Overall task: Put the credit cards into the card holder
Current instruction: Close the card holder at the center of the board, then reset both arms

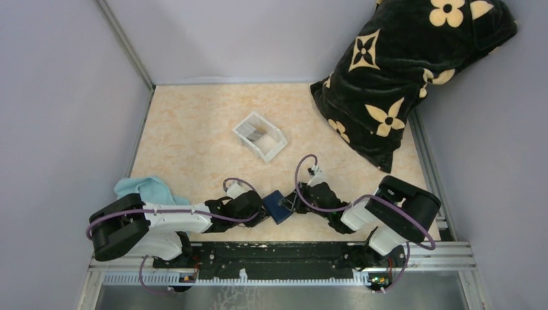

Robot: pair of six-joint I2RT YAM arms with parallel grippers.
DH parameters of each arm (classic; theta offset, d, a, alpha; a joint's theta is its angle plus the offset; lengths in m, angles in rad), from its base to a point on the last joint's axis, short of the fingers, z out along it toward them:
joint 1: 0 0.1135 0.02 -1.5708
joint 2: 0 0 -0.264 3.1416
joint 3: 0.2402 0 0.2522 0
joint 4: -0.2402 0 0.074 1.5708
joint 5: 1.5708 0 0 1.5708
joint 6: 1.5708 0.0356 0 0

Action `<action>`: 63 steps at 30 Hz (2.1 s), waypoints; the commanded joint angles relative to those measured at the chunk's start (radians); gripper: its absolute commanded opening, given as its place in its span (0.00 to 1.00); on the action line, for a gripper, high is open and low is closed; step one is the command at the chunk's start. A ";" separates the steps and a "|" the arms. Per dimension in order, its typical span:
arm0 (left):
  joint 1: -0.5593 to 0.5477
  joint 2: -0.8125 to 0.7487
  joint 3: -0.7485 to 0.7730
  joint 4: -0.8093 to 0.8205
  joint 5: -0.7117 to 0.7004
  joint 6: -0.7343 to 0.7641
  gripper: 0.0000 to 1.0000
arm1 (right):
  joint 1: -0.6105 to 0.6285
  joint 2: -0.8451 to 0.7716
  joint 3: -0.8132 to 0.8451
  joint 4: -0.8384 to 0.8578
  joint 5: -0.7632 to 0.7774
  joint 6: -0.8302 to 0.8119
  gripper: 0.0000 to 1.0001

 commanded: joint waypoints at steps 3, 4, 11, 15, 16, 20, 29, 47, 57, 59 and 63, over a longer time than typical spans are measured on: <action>-0.002 0.110 -0.061 -0.169 0.010 0.054 0.19 | 0.094 0.068 0.005 -0.321 -0.009 -0.044 0.05; -0.002 0.111 -0.061 -0.168 0.010 0.054 0.19 | 0.098 0.069 0.006 -0.329 -0.004 -0.042 0.04; -0.002 0.107 -0.060 -0.169 0.009 0.056 0.19 | 0.120 0.032 0.020 -0.367 0.031 -0.023 0.09; -0.002 0.069 -0.053 -0.204 -0.012 0.057 0.20 | 0.115 -0.071 0.064 -0.441 0.047 -0.039 0.29; -0.002 0.061 -0.055 -0.209 -0.020 0.056 0.20 | 0.114 -0.097 0.075 -0.468 0.055 -0.048 0.34; 0.007 0.042 -0.051 -0.220 -0.053 0.059 0.20 | 0.110 -0.208 0.139 -0.633 0.129 -0.102 0.48; 0.048 0.047 0.022 -0.239 -0.117 0.151 0.20 | 0.088 -0.303 0.278 -0.860 0.288 -0.223 0.53; 0.087 -0.214 0.231 -0.523 -0.517 0.368 0.61 | 0.051 -0.462 0.466 -1.230 0.711 -0.385 0.75; 0.245 -0.275 0.231 -0.043 -0.534 0.949 1.00 | 0.041 -0.505 0.492 -1.340 0.807 -0.313 0.84; 0.291 -0.332 0.174 0.122 -0.448 1.089 1.00 | 0.040 -0.523 0.495 -1.336 0.812 -0.315 0.85; 0.345 -0.410 0.110 0.253 -0.355 1.221 1.00 | 0.039 -0.563 0.492 -1.324 0.832 -0.300 0.86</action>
